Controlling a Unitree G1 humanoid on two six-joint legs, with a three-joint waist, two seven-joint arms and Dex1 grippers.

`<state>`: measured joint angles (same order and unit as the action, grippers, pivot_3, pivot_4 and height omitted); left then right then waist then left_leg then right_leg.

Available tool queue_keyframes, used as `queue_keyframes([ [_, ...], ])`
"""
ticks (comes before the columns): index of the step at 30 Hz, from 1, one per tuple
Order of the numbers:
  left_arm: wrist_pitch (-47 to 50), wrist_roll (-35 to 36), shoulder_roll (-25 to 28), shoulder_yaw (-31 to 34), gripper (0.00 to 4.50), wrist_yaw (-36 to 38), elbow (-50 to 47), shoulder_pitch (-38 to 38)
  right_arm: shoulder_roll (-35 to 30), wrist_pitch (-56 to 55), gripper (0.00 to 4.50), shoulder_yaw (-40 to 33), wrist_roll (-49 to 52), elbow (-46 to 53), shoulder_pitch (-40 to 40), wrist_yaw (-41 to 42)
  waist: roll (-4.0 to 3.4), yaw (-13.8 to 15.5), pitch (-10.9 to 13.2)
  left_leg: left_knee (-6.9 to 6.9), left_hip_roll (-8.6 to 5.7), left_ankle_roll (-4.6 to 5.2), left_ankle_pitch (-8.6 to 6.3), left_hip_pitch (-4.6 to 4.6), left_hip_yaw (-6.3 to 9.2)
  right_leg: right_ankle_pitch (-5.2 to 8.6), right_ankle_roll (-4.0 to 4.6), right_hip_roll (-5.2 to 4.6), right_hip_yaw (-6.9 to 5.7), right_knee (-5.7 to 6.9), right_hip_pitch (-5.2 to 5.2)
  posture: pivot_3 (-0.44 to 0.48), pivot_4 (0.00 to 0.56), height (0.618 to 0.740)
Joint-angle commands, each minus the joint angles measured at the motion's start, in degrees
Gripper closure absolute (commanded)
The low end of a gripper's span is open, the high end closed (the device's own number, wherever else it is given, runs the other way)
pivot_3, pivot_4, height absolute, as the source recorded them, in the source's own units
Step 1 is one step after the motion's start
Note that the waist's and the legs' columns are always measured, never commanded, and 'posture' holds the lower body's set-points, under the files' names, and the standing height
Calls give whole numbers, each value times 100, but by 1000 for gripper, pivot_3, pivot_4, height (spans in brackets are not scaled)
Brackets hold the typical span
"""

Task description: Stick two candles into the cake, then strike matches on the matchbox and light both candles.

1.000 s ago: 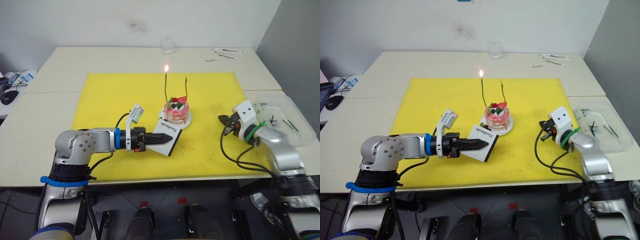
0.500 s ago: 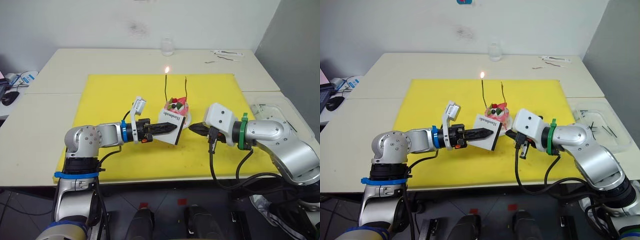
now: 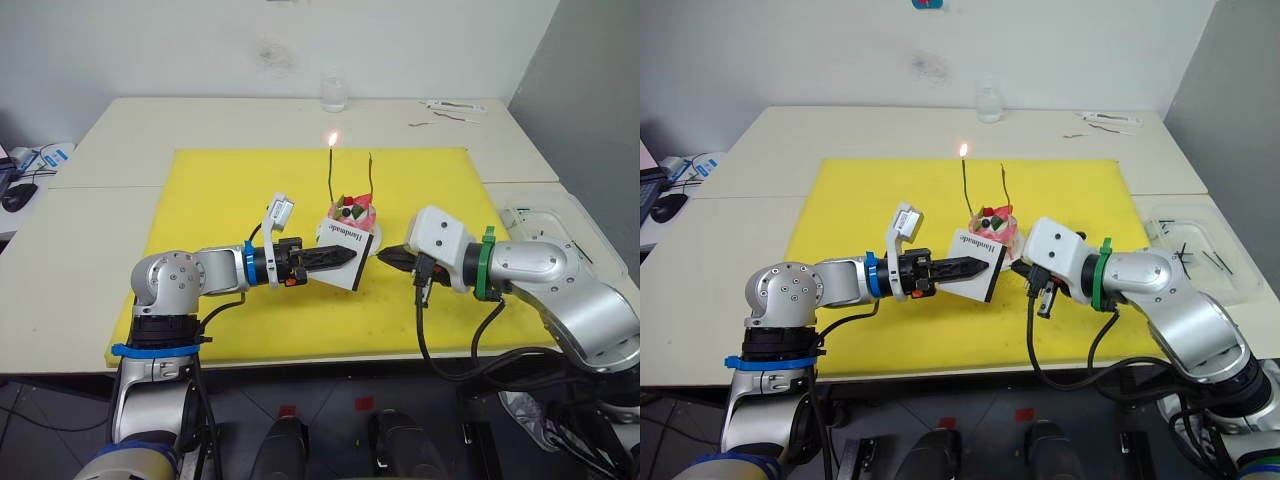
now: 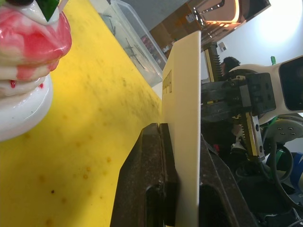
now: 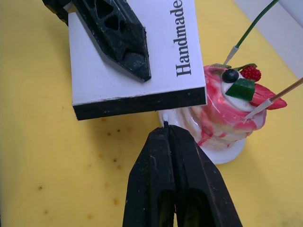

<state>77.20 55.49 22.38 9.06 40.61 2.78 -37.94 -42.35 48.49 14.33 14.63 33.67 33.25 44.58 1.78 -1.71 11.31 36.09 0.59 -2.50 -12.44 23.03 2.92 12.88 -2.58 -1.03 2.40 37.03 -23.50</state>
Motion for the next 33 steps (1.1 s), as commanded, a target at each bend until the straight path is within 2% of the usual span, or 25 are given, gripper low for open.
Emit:
queue_keyframes([
  [1,10,161,-20,91,4024,9,-169,-129,35,42,4474,-48,20,246,146,-51,0,0,0,0,0,0,0,0,0,0,0,0,0,0,0,0,150,740],
  [20,47,192,3,45,4024,92,-187,-192,233,20,4474,359,-101,78,278,-17,0,-5,0,0,0,0,0,0,0,0,0,0,0,-1,0,0,150,740],
  [24,200,528,-251,459,4024,-111,10,-455,-161,-7,4474,798,123,318,136,705,1,4,1,-1,-1,0,0,1,1,0,0,0,-2,-2,0,0,150,740],
  [27,315,961,-609,1071,4024,-594,438,-874,-835,202,4474,590,741,488,47,1638,9,49,5,5,-3,0,0,14,14,0,-2,-3,-15,-9,-1,0,150,740],
  [29,382,1074,-692,1190,4024,-799,442,-901,-950,362,4474,235,1027,249,167,1769,9,10,5,6,-4,1,-1,15,12,-1,-4,-4,-12,-12,0,0,150,740],
  [33,558,1137,-620,1046,4024,-919,100,-578,-1110,229,4474,-145,919,-200,295,1626,8,-63,4,-1,0,1,-1,-7,-6,-1,-4,-3,0,-2,4,0,150,740],
])
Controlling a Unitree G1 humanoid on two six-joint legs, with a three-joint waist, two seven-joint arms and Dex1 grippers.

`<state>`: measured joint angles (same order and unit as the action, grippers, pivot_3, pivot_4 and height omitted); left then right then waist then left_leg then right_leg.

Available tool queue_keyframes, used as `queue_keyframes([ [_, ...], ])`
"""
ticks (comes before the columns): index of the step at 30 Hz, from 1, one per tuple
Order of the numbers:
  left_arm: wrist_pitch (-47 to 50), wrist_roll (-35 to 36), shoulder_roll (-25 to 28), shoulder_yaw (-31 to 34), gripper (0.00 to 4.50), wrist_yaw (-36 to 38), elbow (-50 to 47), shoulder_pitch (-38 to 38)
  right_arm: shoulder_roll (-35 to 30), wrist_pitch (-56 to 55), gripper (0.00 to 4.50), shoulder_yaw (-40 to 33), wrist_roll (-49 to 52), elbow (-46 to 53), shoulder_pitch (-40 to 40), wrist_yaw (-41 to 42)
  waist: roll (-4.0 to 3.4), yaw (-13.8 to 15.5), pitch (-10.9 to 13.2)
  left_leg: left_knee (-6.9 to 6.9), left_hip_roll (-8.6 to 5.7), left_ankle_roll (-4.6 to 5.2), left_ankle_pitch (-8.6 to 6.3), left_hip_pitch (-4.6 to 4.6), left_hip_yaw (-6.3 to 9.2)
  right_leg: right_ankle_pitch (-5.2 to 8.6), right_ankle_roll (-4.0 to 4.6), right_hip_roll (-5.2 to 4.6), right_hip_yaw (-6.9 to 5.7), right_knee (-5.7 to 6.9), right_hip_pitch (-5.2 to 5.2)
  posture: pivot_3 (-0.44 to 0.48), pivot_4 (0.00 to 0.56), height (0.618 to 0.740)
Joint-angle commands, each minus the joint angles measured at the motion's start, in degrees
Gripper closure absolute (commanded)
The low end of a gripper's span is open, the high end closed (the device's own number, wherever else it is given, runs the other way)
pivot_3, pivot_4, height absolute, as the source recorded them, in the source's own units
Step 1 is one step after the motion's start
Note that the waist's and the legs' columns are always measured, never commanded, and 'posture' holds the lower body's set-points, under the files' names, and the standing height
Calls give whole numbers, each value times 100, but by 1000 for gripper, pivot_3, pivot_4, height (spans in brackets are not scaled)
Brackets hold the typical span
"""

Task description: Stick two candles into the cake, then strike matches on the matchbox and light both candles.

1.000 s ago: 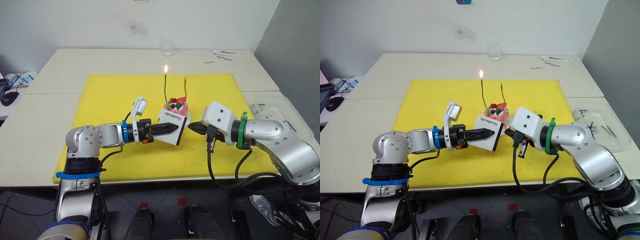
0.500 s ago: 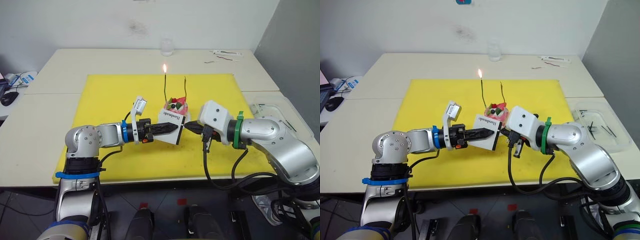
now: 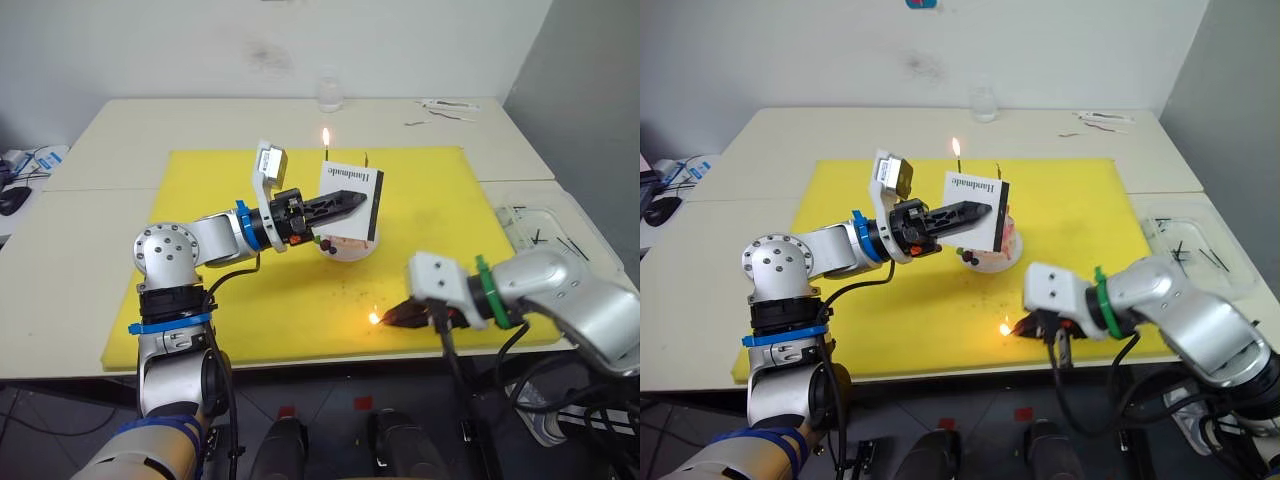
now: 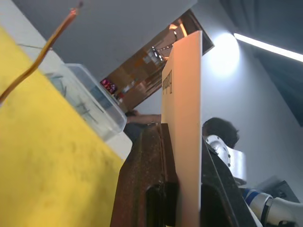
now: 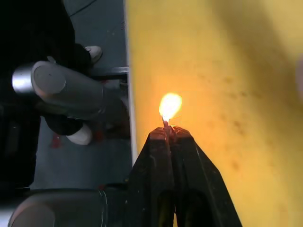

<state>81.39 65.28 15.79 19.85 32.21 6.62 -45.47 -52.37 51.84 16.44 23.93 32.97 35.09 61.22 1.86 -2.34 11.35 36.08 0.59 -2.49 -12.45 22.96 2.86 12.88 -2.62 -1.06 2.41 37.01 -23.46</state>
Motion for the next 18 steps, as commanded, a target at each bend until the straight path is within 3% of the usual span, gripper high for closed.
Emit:
queue_keyframes([
  [1,155,143,102,-93,4024,-57,-369,264,-101,-104,4474,-433,-34,-175,102,-127,0,0,0,-1,3,0,0,-1,4,1,1,3,-3,2,0,0,150,740],
  [7,175,-35,883,-563,4024,450,-791,809,-10,-196,4474,-788,-233,-483,154,-663,0,4,0,-2,5,-1,0,4,4,3,5,9,1,0,-5,0,150,740],
  [12,63,-185,1417,-962,4024,916,-1005,1113,844,-799,4474,-889,-820,-1341,724,-1709,0,7,0,0,0,-1,0,4,-2,12,22,1,5,0,-5,0,150,740],
  [18,-227,-391,1505,-1296,4024,1166,-1143,1253,1698,-1485,4474,-883,-1312,-2107,1311,-2461,0,52,0,-4,1,-1,0,8,1,4,8,2,3,0,-8,0,150,740],
])
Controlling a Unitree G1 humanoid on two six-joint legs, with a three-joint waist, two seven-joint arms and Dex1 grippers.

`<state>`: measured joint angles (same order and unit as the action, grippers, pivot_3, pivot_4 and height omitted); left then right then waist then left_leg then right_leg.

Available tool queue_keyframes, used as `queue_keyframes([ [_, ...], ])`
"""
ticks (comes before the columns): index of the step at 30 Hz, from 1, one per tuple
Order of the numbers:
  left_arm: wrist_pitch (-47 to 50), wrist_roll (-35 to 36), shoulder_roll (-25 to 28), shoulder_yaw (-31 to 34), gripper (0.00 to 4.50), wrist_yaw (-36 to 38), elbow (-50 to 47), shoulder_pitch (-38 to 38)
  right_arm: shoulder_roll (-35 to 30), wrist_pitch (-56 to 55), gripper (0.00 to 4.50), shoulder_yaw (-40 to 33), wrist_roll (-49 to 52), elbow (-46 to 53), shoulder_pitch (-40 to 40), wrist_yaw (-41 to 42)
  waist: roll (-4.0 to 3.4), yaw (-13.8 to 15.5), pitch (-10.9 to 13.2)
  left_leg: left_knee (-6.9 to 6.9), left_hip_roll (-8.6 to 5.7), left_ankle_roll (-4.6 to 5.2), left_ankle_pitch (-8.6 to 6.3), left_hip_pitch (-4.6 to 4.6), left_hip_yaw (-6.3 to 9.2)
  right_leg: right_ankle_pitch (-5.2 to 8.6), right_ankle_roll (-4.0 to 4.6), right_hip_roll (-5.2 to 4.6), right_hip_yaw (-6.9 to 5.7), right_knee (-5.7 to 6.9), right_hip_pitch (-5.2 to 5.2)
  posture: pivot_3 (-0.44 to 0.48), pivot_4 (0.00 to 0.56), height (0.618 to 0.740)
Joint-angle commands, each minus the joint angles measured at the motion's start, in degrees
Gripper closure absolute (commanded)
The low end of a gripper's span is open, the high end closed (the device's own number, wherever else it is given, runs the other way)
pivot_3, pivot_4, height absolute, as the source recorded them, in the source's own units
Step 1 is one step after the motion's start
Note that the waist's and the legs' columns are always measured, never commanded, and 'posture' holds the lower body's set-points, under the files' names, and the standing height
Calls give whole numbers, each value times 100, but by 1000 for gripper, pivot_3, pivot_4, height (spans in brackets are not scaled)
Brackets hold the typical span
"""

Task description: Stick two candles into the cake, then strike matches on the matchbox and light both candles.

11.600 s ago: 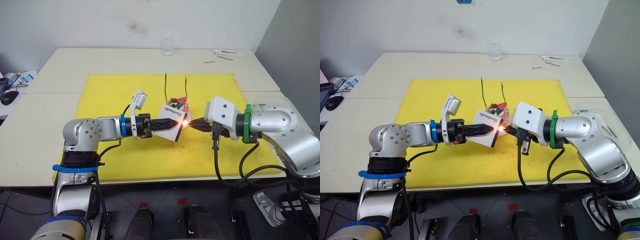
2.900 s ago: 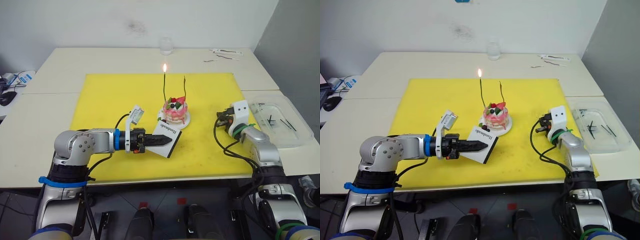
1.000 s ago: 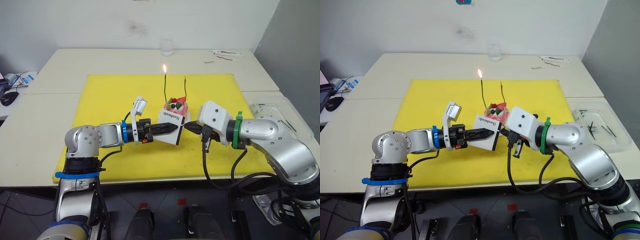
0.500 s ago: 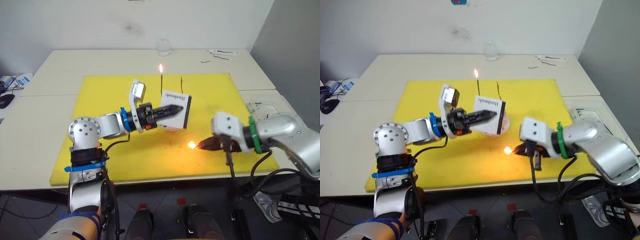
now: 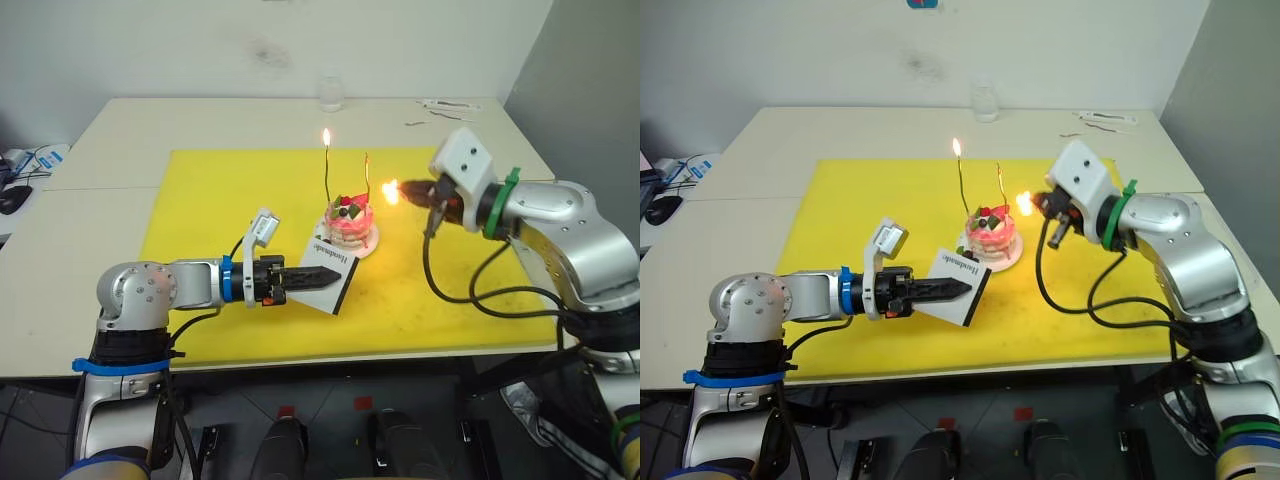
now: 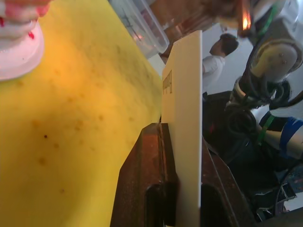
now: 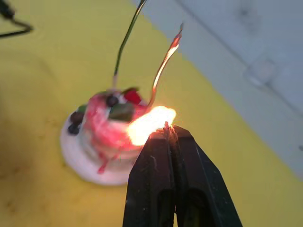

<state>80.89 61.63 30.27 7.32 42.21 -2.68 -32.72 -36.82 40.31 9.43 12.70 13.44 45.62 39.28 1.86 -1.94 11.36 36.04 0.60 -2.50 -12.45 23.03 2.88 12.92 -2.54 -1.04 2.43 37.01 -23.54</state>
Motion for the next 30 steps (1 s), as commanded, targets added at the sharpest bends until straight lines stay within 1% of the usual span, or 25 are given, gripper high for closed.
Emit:
queue_keyframes([
  [1,-210,-46,59,-72,4024,189,-210,-23,237,-419,4474,-168,-244,-263,350,-315,0,18,0,-2,0,0,0,3,2,0,0,0,-1,-2,-2,0,150,740],
  [5,-295,-123,53,-125,4024,260,-179,-44,458,-644,4474,-113,-391,-554,559,-347,0,20,0,-2,-1,0,0,15,3,0,0,-1,-2,-4,-11,0,150,740],
  [9,-370,-188,98,-140,4024,338,-150,-28,522,-729,4474,-105,-441,-621,609,-281,0,15,0,-2,0,0,0,14,3,0,1,-1,-3,-2,-12,0,150,740],
  [20,-527,-305,131,-210,4024,466,-105,-7,532,-423,4474,-21,-391,-183,500,47,0,10,0,-1,1,0,0,13,3,0,0,0,-4,1,-12,0,150,740],
  [30,-612,-421,151,-275,4024,592,-44,-36,497,-344,4474,-39,-435,-90,463,115,0,10,0,-1,1,0,0,13,3,0,0,0,-3,0,-12,0,150,740],
])
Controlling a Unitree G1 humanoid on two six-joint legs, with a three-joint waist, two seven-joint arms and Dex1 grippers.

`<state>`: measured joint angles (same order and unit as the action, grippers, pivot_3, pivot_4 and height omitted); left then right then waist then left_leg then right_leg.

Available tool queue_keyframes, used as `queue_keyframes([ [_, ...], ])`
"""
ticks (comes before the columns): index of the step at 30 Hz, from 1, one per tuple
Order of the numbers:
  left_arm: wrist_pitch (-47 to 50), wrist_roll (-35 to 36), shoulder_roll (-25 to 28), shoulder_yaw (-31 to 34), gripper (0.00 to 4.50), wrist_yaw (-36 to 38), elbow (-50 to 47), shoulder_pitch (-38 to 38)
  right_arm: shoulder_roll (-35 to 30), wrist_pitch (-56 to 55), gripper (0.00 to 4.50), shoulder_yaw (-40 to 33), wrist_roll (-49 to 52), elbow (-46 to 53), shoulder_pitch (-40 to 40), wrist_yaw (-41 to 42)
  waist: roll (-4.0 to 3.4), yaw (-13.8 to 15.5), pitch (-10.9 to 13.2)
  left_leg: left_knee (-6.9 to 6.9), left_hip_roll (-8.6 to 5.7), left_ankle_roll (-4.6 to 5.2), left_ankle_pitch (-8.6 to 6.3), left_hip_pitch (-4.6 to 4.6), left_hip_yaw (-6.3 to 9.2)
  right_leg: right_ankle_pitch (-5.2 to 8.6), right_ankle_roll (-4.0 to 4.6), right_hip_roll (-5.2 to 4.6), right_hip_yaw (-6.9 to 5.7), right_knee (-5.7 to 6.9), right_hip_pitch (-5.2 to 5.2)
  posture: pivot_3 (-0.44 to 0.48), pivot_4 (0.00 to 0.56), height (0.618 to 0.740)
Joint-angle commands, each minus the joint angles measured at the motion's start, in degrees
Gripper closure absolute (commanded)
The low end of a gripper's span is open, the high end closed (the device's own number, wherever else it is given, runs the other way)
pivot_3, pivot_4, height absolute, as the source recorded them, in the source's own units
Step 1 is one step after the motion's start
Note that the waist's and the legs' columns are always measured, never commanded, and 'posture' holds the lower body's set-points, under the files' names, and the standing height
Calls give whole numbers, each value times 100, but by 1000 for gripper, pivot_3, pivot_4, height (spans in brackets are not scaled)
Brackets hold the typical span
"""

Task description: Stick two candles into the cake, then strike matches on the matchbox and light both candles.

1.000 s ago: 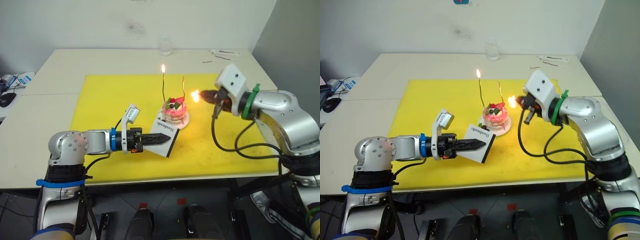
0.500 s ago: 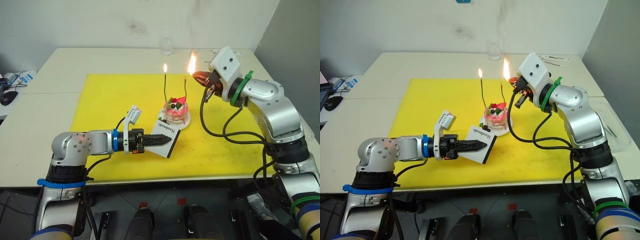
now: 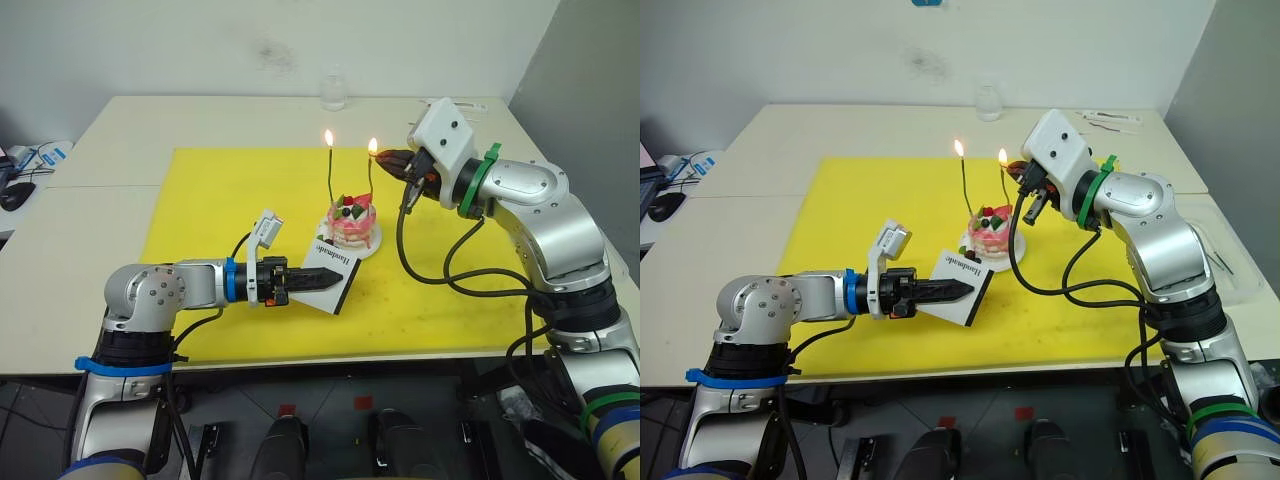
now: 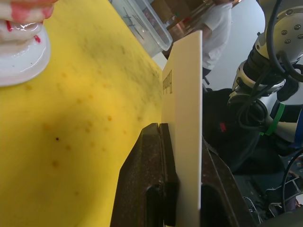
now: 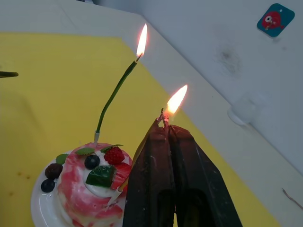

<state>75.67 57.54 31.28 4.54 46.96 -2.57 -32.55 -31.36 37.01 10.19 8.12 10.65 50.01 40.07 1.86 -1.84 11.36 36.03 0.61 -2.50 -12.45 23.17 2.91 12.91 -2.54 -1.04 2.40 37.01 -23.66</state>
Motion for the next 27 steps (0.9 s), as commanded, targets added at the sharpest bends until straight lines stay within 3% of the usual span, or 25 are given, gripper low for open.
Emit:
queue_keyframes([
  [1,-94,-20,50,-2,4024,125,-49,-57,-48,-14,4474,-116,21,186,26,38,0,0,0,0,0,0,0,0,0,0,0,0,0,0,0,0,150,740],
  [27,-115,-117,-8,-41,4024,218,-59,-78,-158,57,4474,-173,-18,287,51,89,0,0,0,0,0,0,0,0,0,0,0,0,0,0,0,0,150,740],
])
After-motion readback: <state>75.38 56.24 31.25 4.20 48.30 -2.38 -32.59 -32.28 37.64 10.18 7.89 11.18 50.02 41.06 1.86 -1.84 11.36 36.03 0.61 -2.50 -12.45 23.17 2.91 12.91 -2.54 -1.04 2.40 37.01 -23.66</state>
